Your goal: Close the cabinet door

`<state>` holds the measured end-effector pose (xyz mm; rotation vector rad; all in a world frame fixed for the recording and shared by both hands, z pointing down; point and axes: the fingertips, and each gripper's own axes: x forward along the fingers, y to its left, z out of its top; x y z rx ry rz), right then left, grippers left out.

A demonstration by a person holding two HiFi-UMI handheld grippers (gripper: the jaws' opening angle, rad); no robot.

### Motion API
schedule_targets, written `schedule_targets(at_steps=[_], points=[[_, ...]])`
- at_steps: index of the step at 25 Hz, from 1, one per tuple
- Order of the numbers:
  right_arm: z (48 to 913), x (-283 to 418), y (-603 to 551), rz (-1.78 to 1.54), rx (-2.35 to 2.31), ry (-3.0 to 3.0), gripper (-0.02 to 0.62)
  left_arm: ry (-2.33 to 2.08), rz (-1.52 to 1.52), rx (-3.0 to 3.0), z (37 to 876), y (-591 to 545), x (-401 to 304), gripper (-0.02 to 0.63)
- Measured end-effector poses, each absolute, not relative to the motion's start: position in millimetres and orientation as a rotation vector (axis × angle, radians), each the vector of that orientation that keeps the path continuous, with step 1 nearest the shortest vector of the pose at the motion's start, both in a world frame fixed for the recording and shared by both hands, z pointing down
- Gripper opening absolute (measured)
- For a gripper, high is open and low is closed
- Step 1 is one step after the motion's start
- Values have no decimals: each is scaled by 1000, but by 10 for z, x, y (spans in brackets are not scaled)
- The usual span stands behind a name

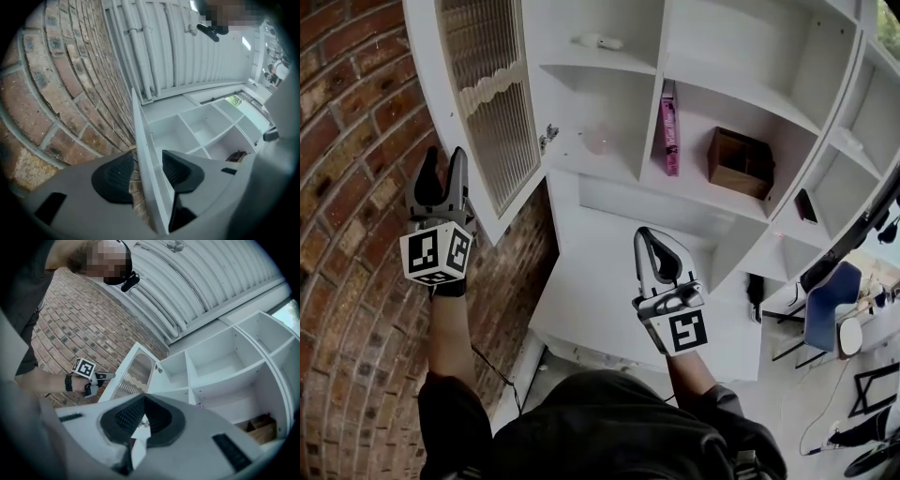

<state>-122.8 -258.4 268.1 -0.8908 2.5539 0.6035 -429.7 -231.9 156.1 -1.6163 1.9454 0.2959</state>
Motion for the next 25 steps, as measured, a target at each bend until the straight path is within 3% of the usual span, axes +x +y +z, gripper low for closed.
schedule_targets(at_steps=[8, 14, 25], points=[[2708, -1061, -2772, 595, -925, 2543, 0, 1944, 282, -1585, 1321, -2565, -4422, 172], [2744, -962, -2891, 581, -952, 2544, 0, 1942, 288, -1590, 1252, -2655, -4425, 107], [2811, -955, -2946, 557, -969, 2547, 0, 1920, 359, -1631, 1249, -2619, -4248, 87]])
